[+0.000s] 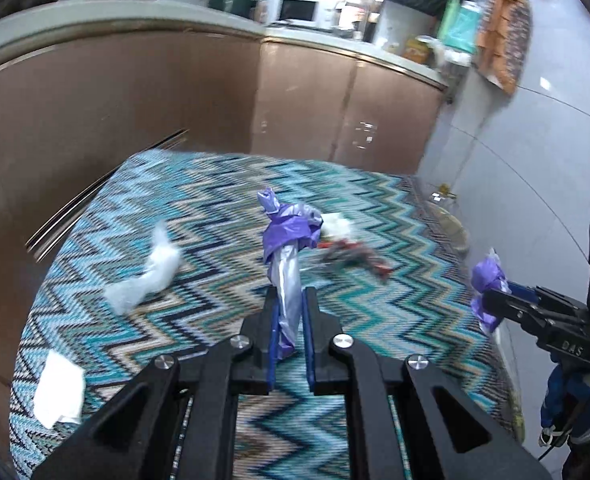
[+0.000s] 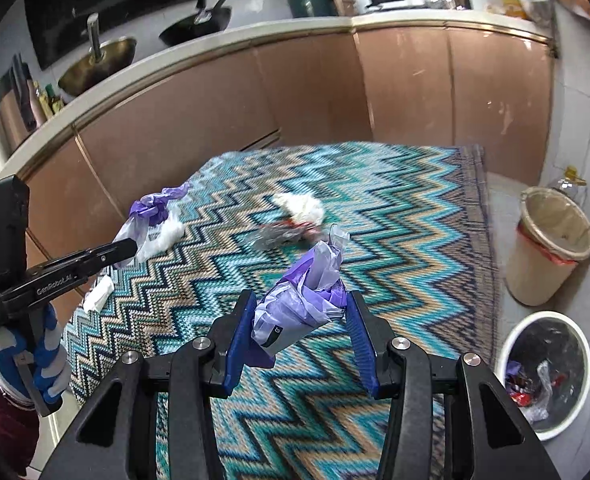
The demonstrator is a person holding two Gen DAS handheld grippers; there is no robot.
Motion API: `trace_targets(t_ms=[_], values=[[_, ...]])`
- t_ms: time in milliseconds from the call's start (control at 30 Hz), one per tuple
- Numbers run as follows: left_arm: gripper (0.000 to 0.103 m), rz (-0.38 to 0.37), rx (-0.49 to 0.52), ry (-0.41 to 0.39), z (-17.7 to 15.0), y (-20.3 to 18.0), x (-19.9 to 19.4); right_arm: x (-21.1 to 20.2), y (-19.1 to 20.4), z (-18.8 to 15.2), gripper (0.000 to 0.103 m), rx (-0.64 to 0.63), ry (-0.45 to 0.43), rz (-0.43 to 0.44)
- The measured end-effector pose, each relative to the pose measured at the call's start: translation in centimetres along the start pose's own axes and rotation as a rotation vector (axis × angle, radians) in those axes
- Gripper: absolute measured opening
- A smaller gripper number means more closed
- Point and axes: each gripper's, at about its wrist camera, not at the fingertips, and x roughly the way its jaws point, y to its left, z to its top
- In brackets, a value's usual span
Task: Collect trash
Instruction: 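Grasp the purple glove with the right tool while the left tool grasps the purple-tied white bag, then carry both items over the trash bin and open both tools to drop them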
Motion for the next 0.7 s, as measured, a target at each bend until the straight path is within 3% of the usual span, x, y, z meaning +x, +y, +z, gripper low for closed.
trace_targets(t_ms=[167,333,567,700], values=[[0.010,-0.091,0.097,0.007,1.1,-5.9,0.8,-3.8,-3.8,-0.8,0.046,0.065,-0.062,-0.073],[0.010,-0.222,0.212,0.040,2.1,-14.2,3.3,-6.9,-9.4,-2.1,0.046,0.157,-0.099,-0.189],[0.010,-0.387,0.347,0.142,2.4,-26.4,9.5,-9.3,-18.2,-4.9,0.046,0.273,-0.081,-0.385],[0.010,-0.446,0.401,0.207,2.2,-32.5,13.9,-8.8,-22.5,-6.3,0.046,0.327,-0.049,-0.449]])
